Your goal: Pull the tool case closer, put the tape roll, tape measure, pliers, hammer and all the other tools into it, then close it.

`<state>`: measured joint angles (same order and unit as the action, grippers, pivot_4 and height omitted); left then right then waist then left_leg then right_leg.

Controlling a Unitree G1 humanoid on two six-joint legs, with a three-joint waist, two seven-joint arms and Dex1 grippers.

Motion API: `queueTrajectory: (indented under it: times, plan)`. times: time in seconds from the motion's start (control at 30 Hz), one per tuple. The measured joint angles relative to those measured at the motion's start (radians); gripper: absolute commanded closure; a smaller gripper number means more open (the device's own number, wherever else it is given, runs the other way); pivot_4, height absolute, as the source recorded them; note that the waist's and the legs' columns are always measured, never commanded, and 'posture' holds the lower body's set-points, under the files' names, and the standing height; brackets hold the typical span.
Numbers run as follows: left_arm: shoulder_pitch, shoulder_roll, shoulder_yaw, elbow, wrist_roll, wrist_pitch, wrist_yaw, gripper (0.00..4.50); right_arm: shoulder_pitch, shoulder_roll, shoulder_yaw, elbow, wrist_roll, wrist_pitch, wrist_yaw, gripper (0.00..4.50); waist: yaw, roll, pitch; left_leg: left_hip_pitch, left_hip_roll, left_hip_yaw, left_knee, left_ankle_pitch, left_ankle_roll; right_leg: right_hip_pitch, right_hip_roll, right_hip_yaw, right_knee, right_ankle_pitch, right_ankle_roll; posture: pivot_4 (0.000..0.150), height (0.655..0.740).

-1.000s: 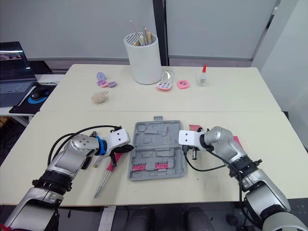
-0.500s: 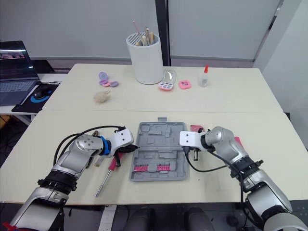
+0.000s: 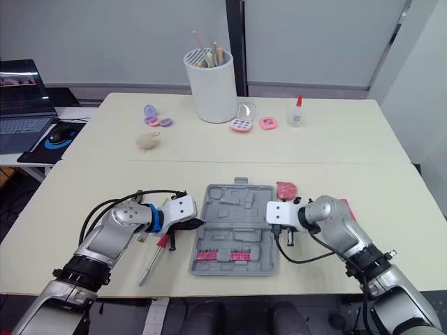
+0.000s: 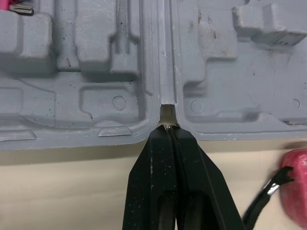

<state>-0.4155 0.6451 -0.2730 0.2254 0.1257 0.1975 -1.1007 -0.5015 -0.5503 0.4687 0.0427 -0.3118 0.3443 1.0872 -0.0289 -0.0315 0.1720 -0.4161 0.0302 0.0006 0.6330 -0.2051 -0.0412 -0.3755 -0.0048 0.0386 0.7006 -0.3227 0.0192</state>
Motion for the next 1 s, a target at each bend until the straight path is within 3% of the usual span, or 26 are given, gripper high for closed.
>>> queueTrajectory:
  times: [0.43,1.0]
  plan:
    - [0.109,0.025,-0.006,-0.157,0.003,0.082,-0.007,4.5,0.135,-0.016,-0.022,-0.191,0.0,0.136,0.0,4.49,0.0,0.0,-0.001,0.001,0.0,-0.001,0.0,0.0,0.0,0.002,0.001,-0.001,-0.002,0.0,0.0,0.15,0.74]
    - [0.187,0.069,-0.002,-0.264,-0.001,0.127,-0.022,4.5,0.187,-0.031,-0.013,-0.273,0.018,0.194,0.01,4.49,-0.001,0.0,-0.001,0.001,0.001,-0.001,0.0,0.0,0.0,0.002,0.002,0.0,-0.002,0.0,0.0,0.15,0.74]
